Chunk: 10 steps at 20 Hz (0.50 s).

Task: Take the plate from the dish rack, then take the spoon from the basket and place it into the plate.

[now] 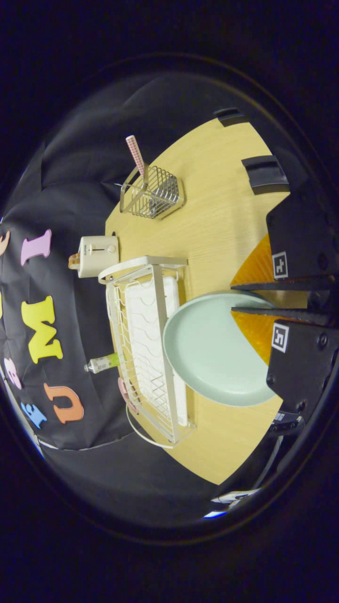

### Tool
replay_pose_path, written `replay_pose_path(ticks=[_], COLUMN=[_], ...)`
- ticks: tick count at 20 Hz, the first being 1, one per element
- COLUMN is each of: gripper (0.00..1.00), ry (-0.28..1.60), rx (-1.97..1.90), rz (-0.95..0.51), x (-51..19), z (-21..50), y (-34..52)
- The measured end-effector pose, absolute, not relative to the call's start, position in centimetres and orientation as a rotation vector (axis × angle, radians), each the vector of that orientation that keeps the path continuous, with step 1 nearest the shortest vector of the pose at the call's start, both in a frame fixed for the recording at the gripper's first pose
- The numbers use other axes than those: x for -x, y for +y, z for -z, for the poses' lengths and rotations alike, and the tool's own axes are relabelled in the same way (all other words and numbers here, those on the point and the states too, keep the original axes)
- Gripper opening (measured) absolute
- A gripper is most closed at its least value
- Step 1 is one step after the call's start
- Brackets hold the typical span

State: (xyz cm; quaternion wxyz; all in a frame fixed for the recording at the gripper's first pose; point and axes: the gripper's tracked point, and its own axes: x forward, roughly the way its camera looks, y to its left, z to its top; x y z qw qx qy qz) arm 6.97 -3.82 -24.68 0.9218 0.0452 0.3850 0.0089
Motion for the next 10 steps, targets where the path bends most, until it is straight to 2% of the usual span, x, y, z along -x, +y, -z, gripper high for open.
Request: replay_pose_path(ticks=[6,9,10], gripper=[0.27,0.24,0.26], ry=[0.823,0.810,0.792], rx=[-0.126,-0.113,-0.110], rz=[-0.008,0.025,0.031], x=[-6.7,-6.6,-6.6], z=[26.6,25.9,25.4], y=[-5.1,-6.7,-7.1])
